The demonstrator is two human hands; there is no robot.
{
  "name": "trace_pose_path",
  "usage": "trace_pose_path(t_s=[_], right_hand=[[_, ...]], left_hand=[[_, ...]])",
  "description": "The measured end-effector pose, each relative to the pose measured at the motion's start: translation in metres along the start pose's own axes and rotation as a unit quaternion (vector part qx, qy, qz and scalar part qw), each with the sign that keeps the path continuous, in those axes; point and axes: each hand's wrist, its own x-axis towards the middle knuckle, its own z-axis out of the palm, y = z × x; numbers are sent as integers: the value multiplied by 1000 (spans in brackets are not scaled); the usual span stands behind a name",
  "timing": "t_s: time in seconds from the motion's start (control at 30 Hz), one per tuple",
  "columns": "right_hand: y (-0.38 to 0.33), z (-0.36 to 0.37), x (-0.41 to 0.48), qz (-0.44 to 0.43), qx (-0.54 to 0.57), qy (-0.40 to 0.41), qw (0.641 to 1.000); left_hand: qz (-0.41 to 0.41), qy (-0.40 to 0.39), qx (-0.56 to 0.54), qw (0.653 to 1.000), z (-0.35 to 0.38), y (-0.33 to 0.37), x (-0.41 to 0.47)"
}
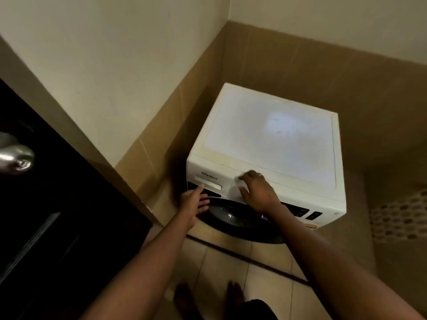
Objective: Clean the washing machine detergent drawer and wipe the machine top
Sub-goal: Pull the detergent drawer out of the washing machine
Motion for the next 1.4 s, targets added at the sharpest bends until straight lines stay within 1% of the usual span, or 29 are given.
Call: trace_pose_path(t_s=[0.07, 0.17, 0.27, 0.4, 0.5, 0.67, 0.9, 1.0, 1.1, 1.23, 1.3, 1.33, 1.37, 1.4], right_hand=[[-2, 0, 24, 12, -16, -1, 1000], [-1, 2, 51, 22, -52, -44, 997], [8, 6, 53, 29, -55, -40, 997], [22, 2, 60, 12, -37, -33, 999], [27, 1, 64, 5, -38, -40, 998], [27, 9, 64, 17, -19, -28, 999], [18, 13, 61, 36, -14, -30, 999], [16, 14, 60, 47, -19, -29, 998], [16, 17, 58, 45, -32, -30, 998], [14, 19, 60, 38, -52, -34, 997], [12, 24, 50, 48, -10, 3, 999], [8, 30, 43, 68, 34, 45, 996], [2, 38, 33, 98, 87, 103, 986], [-7, 46, 24, 150, 133, 163, 966]], left_hand=[[-11, -11, -55, 998, 12, 7, 13], [-15, -13, -117, 993, 29, 14, 32], [-31, 0, -137, 990, 43, 18, 50], [-49, -6, -168, 985, 60, 23, 68], [-44, 5, -173, 984, 61, 20, 78], [-19, -22, -161, 987, 47, 4, 70], [-54, -48, -145, 987, -5, -31, 28], [-63, -33, -143, 987, -25, -52, 8], [-61, -49, -155, 985, -27, -57, -4], [-59, -52, -149, 986, -27, -54, -3], [-61, -58, -149, 985, -28, -55, -1], [-58, -62, -148, 985, -29, -57, 0], [-55, -64, -147, 985, -29, -57, 1], [-55, -65, -149, 985, -30, -57, 1]])
